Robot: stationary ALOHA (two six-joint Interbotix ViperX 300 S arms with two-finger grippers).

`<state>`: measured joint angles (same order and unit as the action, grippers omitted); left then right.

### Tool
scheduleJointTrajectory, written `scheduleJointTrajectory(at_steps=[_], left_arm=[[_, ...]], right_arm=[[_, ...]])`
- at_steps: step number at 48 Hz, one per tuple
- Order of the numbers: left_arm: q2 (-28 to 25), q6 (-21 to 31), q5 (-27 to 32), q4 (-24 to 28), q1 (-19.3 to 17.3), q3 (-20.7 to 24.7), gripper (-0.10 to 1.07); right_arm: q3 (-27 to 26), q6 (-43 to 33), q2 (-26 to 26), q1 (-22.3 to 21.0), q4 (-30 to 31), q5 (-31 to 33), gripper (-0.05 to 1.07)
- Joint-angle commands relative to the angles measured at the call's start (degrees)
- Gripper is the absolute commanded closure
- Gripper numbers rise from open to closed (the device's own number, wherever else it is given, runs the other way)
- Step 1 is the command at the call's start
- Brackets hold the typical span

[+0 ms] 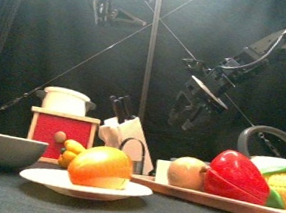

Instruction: Grab cleaver

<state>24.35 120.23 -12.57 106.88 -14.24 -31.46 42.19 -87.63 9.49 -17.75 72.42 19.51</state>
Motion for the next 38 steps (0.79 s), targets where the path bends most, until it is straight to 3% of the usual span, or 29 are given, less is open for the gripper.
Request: scheduleJointTrajectory(at_steps=[1, 8, 15, 25, 35, 38], left_arm=[[0.18, 0.09, -1.14, 0.53, 0.35, 1.85, 0.02], [0.97, -0.18, -1.05, 7.56, 2.99, 5.01, 0.02], [1.41, 0.35, 4.31, 16.61, 5.36, 5.19, 0.02], [0.7, 1.05, 4.57, 13.45, 4.57, 4.48, 0.02], [-0.35, 1.85, 3.08, 1.41, 3.08, 4.39, 0.02], [-0.53, 1.85, 2.64, 0.97, 3.25, 4.57, 0.02]], right_arm=[[-0.79, -0.26, 1.49, -0.09, 0.09, -0.09, 0.01], [-0.88, -0.26, 1.41, -0.26, 0.09, -0.09, 0.01], [-0.97, -0.35, 1.05, -0.26, 0.09, -0.09, 0.01], [-0.88, -0.44, 1.05, -0.35, 0.09, -0.18, 0.01], [-0.79, -0.44, 0.97, -0.35, -0.18, -0.18, 0.01], [-0.79, -0.26, 0.97, -0.35, -0.62, -0.18, 0.01]])
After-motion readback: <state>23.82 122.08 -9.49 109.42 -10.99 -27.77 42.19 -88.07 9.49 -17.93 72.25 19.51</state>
